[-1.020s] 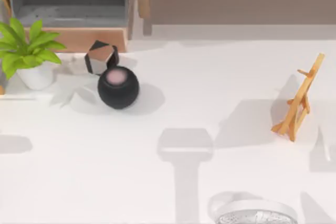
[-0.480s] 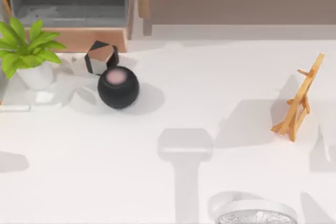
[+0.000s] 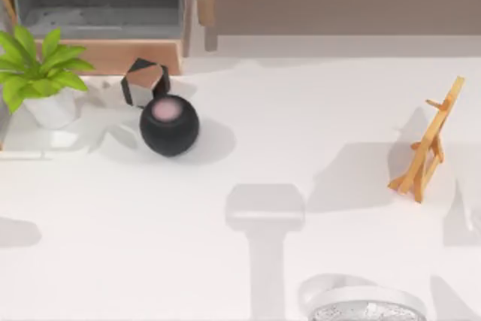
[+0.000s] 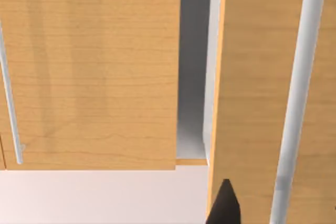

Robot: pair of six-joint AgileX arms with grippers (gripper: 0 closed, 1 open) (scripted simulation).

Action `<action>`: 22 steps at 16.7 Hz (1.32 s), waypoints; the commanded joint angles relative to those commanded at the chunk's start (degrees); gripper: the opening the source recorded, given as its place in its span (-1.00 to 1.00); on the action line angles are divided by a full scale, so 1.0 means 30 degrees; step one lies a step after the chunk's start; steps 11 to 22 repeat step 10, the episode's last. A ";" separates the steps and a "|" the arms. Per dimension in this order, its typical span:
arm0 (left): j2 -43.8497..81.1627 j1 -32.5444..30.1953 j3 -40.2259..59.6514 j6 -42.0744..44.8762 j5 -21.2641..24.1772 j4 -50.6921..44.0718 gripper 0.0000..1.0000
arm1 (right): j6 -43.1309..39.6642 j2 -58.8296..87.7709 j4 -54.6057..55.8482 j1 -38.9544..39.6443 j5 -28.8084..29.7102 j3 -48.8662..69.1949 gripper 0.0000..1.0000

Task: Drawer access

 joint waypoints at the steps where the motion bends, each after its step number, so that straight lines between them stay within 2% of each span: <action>1: 0.0000 0.0000 0.0000 0.0000 0.0000 0.0000 0.51 | 0.0000 0.0000 0.0000 0.0000 0.0000 0.0000 1.00; 4: 0.0000 0.0000 0.0000 0.0000 0.0000 0.0000 0.96 | 0.0000 0.0000 0.0000 0.0000 0.0000 0.0000 1.00; 5: 0.0000 0.0000 0.0000 0.0000 0.0000 0.0000 1.00 | 0.0000 0.0000 0.0000 0.0000 0.0000 0.0000 1.00; 22: 0.0000 0.0000 0.0000 0.0000 0.0000 0.0000 1.00 | 0.0000 0.0000 0.0000 0.0000 0.0000 0.0000 1.00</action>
